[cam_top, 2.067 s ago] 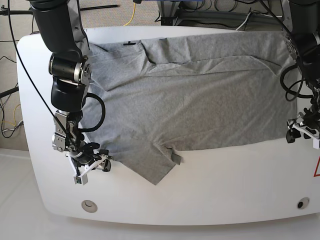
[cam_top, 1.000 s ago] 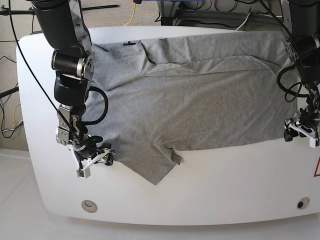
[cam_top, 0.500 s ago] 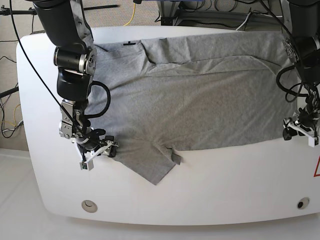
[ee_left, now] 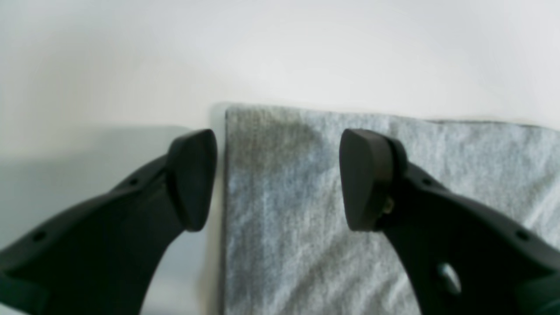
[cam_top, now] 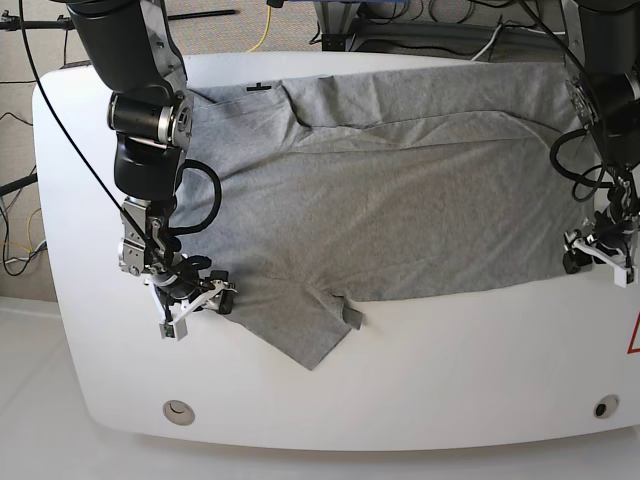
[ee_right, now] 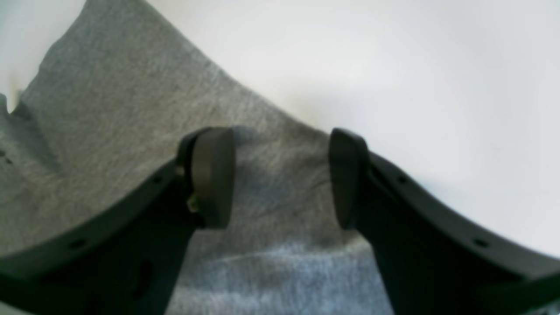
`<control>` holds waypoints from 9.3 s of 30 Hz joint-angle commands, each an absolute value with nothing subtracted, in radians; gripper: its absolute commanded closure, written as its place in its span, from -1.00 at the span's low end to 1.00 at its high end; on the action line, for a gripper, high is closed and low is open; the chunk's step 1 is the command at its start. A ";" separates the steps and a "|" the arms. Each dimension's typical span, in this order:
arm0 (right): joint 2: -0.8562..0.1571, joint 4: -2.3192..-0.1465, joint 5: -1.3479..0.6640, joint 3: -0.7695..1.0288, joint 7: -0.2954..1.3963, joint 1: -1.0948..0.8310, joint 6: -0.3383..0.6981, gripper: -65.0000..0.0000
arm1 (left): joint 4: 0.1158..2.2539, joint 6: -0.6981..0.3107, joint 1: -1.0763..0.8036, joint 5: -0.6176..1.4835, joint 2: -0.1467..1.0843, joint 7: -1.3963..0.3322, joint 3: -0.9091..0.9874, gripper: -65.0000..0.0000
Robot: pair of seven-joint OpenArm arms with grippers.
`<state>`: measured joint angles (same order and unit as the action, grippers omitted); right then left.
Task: Fold the T-shirt properly
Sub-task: 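Lower both grippers and pinch the hem corners, then lift the hem and fold it over toward the folded edge with both grippers, then lay the folded hem down onto the shirt body with both grippers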
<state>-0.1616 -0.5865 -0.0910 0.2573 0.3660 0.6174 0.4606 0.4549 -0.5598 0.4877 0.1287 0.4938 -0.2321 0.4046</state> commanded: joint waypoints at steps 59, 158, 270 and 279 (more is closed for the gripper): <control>-0.155 -0.588 -0.093 0.234 0.363 0.615 0.456 0.95 | 0.467 -0.557 0.491 0.136 0.503 -0.201 0.392 -0.19; -0.166 -1.150 -0.076 0.219 0.638 0.430 0.457 1.00 | 0.865 -0.628 0.387 0.117 0.471 -0.318 0.392 0.98; -0.179 -1.841 -0.102 0.272 1.062 -0.104 0.475 1.00 | 1.459 -0.698 -0.172 0.118 0.444 -0.645 0.596 1.00; -0.177 -1.869 -0.102 0.282 1.044 -0.148 0.481 1.00 | 1.439 -0.698 -0.212 0.124 0.443 -0.645 0.615 1.00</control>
<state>-0.1638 -1.8454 -0.1123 0.2733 1.0557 -0.1547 0.4843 1.4277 -0.7090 -0.2180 0.1329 0.4191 -0.6518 0.6029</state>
